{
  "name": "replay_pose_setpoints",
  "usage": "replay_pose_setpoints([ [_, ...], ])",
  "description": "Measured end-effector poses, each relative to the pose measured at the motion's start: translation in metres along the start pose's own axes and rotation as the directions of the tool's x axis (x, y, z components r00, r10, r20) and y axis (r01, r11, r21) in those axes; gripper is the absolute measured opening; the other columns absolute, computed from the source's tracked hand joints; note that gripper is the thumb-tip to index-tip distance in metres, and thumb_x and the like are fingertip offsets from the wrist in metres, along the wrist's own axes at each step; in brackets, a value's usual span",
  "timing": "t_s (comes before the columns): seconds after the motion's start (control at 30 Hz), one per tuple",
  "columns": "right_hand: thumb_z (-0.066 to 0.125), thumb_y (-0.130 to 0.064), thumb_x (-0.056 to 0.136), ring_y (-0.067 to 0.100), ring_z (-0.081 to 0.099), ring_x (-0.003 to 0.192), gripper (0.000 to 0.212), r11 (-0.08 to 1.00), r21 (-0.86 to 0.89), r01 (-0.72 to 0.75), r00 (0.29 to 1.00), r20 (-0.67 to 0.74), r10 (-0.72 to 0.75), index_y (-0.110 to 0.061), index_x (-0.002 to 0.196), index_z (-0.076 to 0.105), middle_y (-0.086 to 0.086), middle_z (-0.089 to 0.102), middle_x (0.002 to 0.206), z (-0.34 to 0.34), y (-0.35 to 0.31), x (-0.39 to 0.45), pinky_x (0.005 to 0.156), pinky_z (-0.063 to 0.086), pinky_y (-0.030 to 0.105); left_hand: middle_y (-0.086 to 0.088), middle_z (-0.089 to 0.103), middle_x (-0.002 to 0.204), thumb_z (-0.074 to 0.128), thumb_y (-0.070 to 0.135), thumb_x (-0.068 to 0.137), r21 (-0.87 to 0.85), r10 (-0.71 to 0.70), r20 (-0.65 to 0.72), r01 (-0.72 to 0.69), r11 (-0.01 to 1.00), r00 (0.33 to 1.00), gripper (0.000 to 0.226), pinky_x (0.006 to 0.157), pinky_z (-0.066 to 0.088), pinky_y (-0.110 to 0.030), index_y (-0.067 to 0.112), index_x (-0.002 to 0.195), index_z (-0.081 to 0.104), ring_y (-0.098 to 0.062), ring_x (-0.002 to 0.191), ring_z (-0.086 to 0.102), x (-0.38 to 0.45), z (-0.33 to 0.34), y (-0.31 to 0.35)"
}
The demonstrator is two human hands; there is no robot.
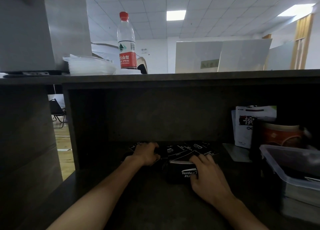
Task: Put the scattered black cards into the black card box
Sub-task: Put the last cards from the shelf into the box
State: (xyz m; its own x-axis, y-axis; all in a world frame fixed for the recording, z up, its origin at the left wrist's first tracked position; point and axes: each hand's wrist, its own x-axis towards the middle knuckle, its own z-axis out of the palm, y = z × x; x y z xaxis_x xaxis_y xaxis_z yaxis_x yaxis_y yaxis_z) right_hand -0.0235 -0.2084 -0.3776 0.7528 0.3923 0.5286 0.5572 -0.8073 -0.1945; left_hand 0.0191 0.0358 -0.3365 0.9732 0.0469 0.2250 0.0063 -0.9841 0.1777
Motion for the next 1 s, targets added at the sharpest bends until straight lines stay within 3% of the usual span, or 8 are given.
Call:
replay_pose_setpoints([
  [0.13, 0.053, -0.031, 0.089, 0.009, 0.035, 0.123, 0.044, 1.000, -0.001, -0.003, 1.000, 0.004, 0.003, -0.033, 0.132, 0.043, -0.011, 0.044, 0.130, 0.000, -0.001, 0.000, 0.102, 0.041, 0.030, -0.003, 0.062, 0.130, 0.073, 0.041, 0.081, 0.023, -0.062, 0.024, 0.062, 0.998, 0.998, 0.053, 0.104, 0.040, -0.033, 0.022, 0.128, 0.059, -0.024, 0.123, 0.055, 0.009, -0.005, -0.003],
  [0.3, 0.053, -0.031, 0.090, 0.007, 0.035, 0.122, 0.044, 1.000, 0.003, -0.003, 1.000, -0.003, 0.003, -0.033, 0.133, 0.043, -0.011, 0.044, 0.130, 0.000, -0.001, 0.000, 0.102, 0.040, 0.029, 0.002, 0.072, 0.089, 0.069, 0.017, 0.087, -0.371, -0.126, -0.113, 0.076, 0.926, 0.986, 0.008, 0.083, 0.050, -0.022, 0.023, 0.090, 0.072, -0.015, 0.095, 0.068, 0.011, -0.022, -0.011],
  [0.47, 0.054, -0.031, 0.089, 0.008, 0.036, 0.121, 0.042, 1.000, 0.005, -0.011, 1.000, -0.001, 0.011, -0.033, 0.130, 0.044, -0.011, 0.044, 0.128, -0.002, -0.001, 0.000, 0.101, 0.041, 0.029, 0.008, 0.066, 0.093, 0.063, 0.020, 0.093, -0.399, -0.114, -0.057, 0.082, 0.913, 0.992, 0.016, 0.083, 0.042, -0.016, 0.020, 0.104, 0.073, -0.008, 0.094, 0.062, 0.005, -0.021, -0.026],
  [0.53, 0.054, -0.030, 0.089, 0.008, 0.036, 0.121, 0.042, 1.000, 0.004, -0.010, 1.000, -0.007, 0.010, -0.033, 0.130, 0.044, -0.011, 0.045, 0.127, -0.001, -0.002, -0.001, 0.100, 0.041, 0.028, 0.009, 0.067, 0.093, 0.060, 0.017, 0.094, -0.461, -0.142, -0.110, 0.076, 0.884, 0.984, 0.016, 0.082, 0.042, -0.017, 0.020, 0.101, 0.074, -0.007, 0.092, 0.060, 0.003, -0.019, -0.030],
  [0.7, 0.053, -0.030, 0.089, 0.007, 0.036, 0.120, 0.040, 1.000, 0.003, 0.000, 1.000, -0.022, 0.000, -0.033, 0.129, 0.044, -0.011, 0.045, 0.126, 0.000, -0.001, -0.001, 0.099, 0.042, 0.028, 0.001, 0.069, 0.081, 0.060, 0.001, 0.088, -0.859, -0.401, -0.359, -0.131, 0.495, 0.843, 0.015, 0.063, 0.048, -0.014, 0.015, 0.090, 0.065, -0.012, 0.077, 0.065, -0.005, -0.041, -0.018],
  [0.8, 0.053, -0.030, 0.089, 0.007, 0.038, 0.119, 0.040, 1.000, 0.012, -0.009, 1.000, -0.020, 0.010, -0.033, 0.128, 0.044, -0.012, 0.045, 0.126, -0.001, -0.001, -0.001, 0.098, 0.042, 0.027, 0.000, 0.068, 0.091, 0.065, -0.009, 0.081, -0.884, -0.303, -0.371, -0.234, 0.404, 0.878, 0.041, 0.068, 0.053, -0.020, 0.025, 0.098, 0.050, -0.007, 0.075, 0.065, -0.025, -0.033, 0.004],
  [0.9, 0.057, -0.030, 0.087, 0.008, 0.041, 0.123, 0.052, 0.998, 0.044, -0.046, 0.999, -0.024, 0.047, -0.032, 0.135, 0.037, -0.010, 0.043, 0.132, -0.001, -0.002, -0.002, 0.102, 0.042, 0.029, -0.003, 0.069, 0.106, 0.063, -0.012, 0.081, -0.851, -0.075, -0.230, -0.163, 0.498, 0.970, 0.048, 0.078, 0.055, -0.023, 0.026, 0.110, 0.054, -0.007, 0.088, 0.067, -0.047, 0.004, 0.023],
  [1.0, 0.063, -0.030, 0.087, 0.010, 0.036, 0.133, 0.073, 0.995, 0.062, -0.083, 0.996, -0.013, 0.084, -0.031, 0.148, 0.023, -0.008, 0.035, 0.145, 0.000, -0.002, -0.002, 0.110, 0.038, 0.033, 0.006, 0.072, 0.106, 0.051, -0.005, 0.091, -0.760, 0.139, -0.078, -0.150, 0.632, 0.987, 0.038, 0.078, 0.052, -0.016, 0.023, 0.111, 0.066, -0.004, 0.096, 0.067, -0.060, 0.026, 0.028],
])
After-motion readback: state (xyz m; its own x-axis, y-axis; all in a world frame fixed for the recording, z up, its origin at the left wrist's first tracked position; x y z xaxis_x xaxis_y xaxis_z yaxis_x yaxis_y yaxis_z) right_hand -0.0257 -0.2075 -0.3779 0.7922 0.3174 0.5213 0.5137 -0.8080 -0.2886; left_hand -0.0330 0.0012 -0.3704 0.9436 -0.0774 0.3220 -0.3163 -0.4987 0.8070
